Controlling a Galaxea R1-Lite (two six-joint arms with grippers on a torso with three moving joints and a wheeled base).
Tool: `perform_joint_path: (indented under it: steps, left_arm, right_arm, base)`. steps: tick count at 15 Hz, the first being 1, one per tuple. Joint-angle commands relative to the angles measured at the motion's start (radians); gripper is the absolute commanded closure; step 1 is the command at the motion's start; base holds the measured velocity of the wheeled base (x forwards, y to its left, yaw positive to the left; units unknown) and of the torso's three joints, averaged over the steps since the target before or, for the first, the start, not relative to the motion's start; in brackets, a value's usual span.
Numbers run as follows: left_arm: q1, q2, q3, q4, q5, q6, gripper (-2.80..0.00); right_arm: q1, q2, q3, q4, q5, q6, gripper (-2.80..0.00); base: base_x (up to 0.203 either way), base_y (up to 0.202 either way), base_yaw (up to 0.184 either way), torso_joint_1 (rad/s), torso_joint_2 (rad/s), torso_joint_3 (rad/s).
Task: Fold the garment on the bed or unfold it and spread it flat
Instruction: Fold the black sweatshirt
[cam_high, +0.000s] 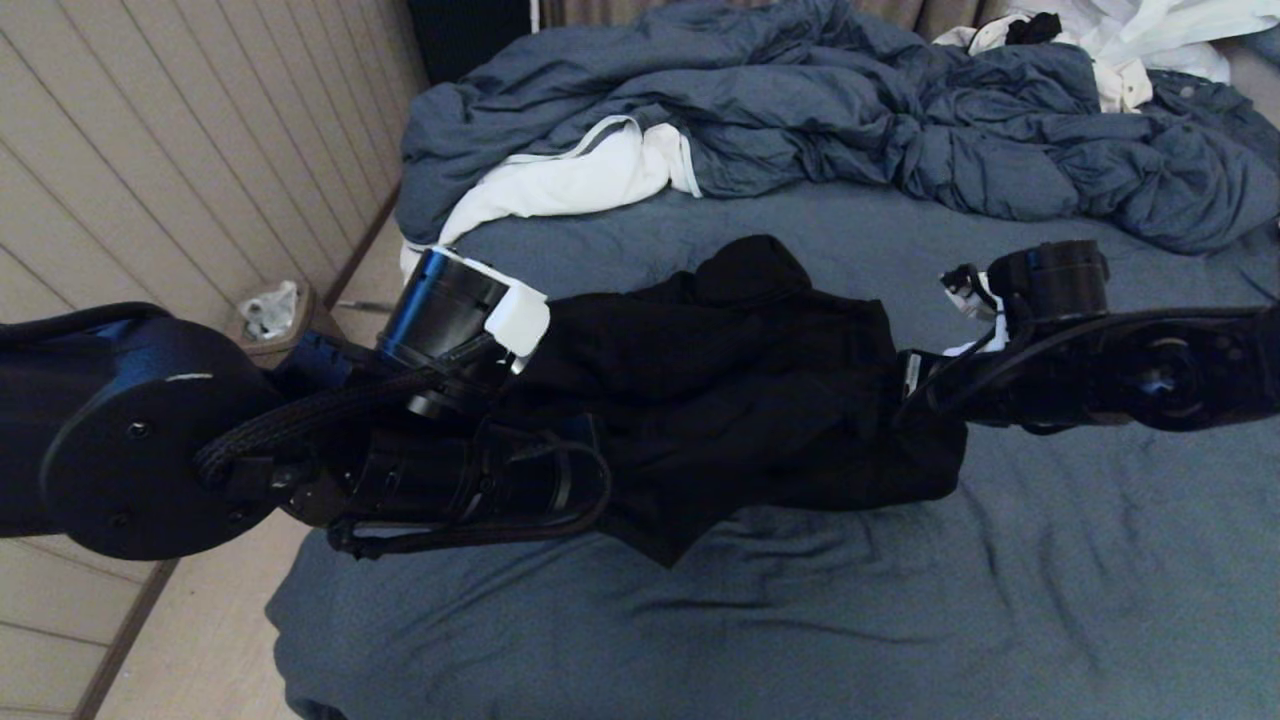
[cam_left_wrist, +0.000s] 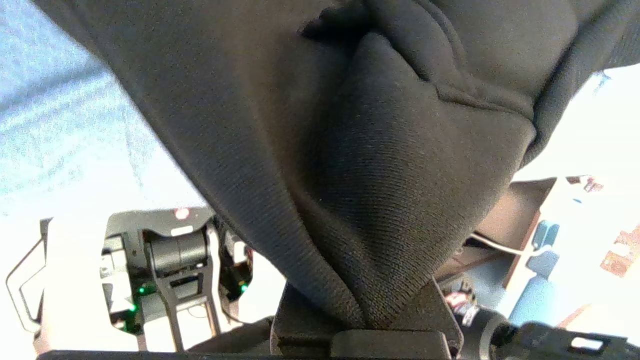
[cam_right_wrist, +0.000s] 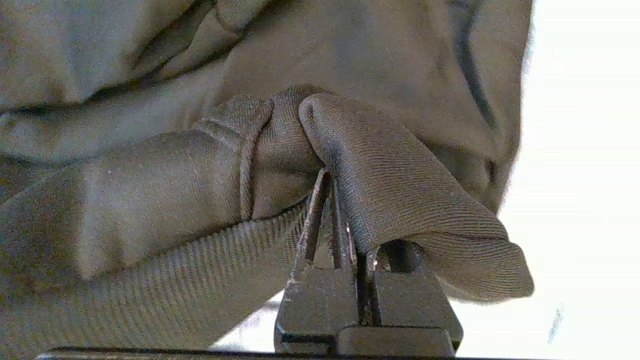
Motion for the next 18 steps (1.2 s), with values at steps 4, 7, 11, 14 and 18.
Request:
perform_joint_path:
  steps: [4,7,11,14,18]
  left_arm:
    - [0.001,-0.039,0.047,-0.003,-0.009,-0.004,0.00]
    - [0.048,-0.022,-0.014,-0.028,-0.051,-0.001,0.00]
    - [0.194,0.089,-0.214,-0.010,-0.107,0.012,0.00]
    - [0.277,0.181,-0.320,0.006,-0.187,0.015,0.00]
    - [0.307,0.296,-0.391,-0.027,-0.195,0.014,0.00]
  right_arm:
    - [0.002,-0.078,0.068,-0.002,0.004,0.003,0.00]
    - [0.000,-0.067,0.005,0.000,0.002,0.003,0.00]
    - [-0.019,0.032,-0.169,0.011,-0.003,-0.003,0.00]
    - [-0.023,0.111,-0.257,0.041,-0.005,-0.003,0.00]
    - [-0.025,0.171,-0.318,0.038,-0.005,0.001,0.00]
  base:
    - [0.000,0.000,0.000,0.000,0.00,0.000]
    - [0.000,0.000,0.000,0.000,0.00,0.000]
    - [0.000,0.000,0.000,0.000,0.00,0.000]
    - [0.000,0.000,0.000,0.000,0.00,0.000]
    - [0.000,0.000,0.000,0.000,0.00,0.000]
